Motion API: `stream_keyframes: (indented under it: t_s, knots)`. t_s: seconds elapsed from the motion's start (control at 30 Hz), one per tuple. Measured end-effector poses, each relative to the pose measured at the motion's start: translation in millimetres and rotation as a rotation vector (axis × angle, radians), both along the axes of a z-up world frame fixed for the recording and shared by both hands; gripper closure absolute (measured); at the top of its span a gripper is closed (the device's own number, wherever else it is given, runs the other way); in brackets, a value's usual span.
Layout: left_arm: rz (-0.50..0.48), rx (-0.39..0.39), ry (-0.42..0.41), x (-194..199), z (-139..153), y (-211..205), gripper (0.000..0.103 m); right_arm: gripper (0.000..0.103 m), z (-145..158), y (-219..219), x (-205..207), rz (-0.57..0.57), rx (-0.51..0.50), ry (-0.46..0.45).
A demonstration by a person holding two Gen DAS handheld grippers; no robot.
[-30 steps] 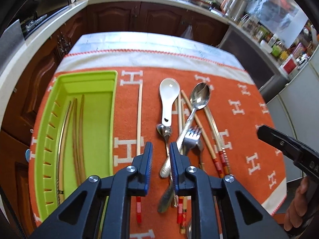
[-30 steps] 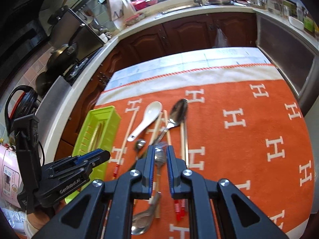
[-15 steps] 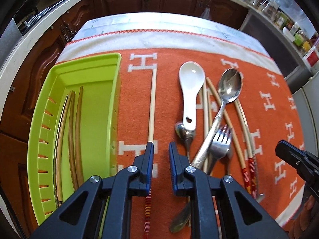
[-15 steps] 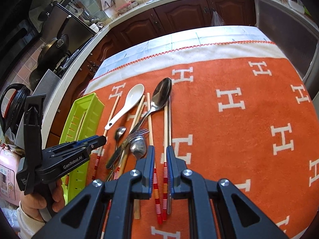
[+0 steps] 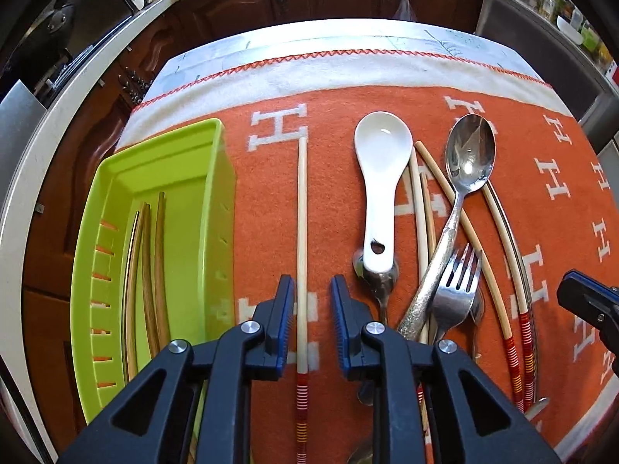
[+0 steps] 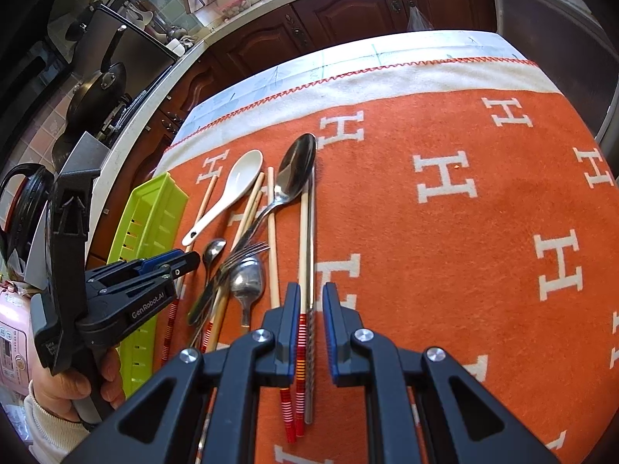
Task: Organize utensils
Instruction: 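Move the left tool to a red-banded chopstick and close on it, then lower the right tool onto a steel chopstick and close it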
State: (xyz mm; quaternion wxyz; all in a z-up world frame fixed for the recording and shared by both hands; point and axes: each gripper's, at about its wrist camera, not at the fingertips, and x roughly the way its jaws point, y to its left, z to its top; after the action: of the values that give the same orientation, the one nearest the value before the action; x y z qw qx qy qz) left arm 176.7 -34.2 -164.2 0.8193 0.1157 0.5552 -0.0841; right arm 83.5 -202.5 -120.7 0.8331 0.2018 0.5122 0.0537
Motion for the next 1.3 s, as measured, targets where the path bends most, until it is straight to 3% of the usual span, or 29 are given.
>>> stream_keyframes:
  t_s: [0.2,0.23,0.27,0.47,0.67,1.03,1.3]
  knots:
    - [-0.022,0.001,-0.023,-11.7,0.8,-2.7,0.087,0.091,-5.8,0.5,-0.3,0.012,-0.004,0.013]
    - [-0.03,-0.005,-0.027,-15.8,0.9,-3.7,0.09,0.091,-6.4,1.5,0.3,0.014,-0.002,0.014]
    - [-0.034,-0.043,-0.01,-19.0,-0.6,-3.1,0.1,0.091,-7.2,2.0,0.7,0.019,0.003,0.014]
    - [-0.003,-0.123,-0.017,-28.2,-3.9,3.6,0.1,0.091,-10.5,6.4,6.5,0.032,-0.008,0.012]
    - [-0.005,-0.138,-0.021,-32.0,-4.1,5.7,0.1,0.091,-19.9,14.4,8.3,0.054,-0.059,0.03]
    - [0.007,-0.161,-0.038,-40.8,-3.8,12.1,0.098,0.095,-17.6,31.6,13.3,0.107,-0.235,0.031]
    - [0.002,-0.141,-0.06,-44.2,-3.5,8.3,0.096,0.095,-19.1,48.1,19.0,0.132,-0.371,-0.022]
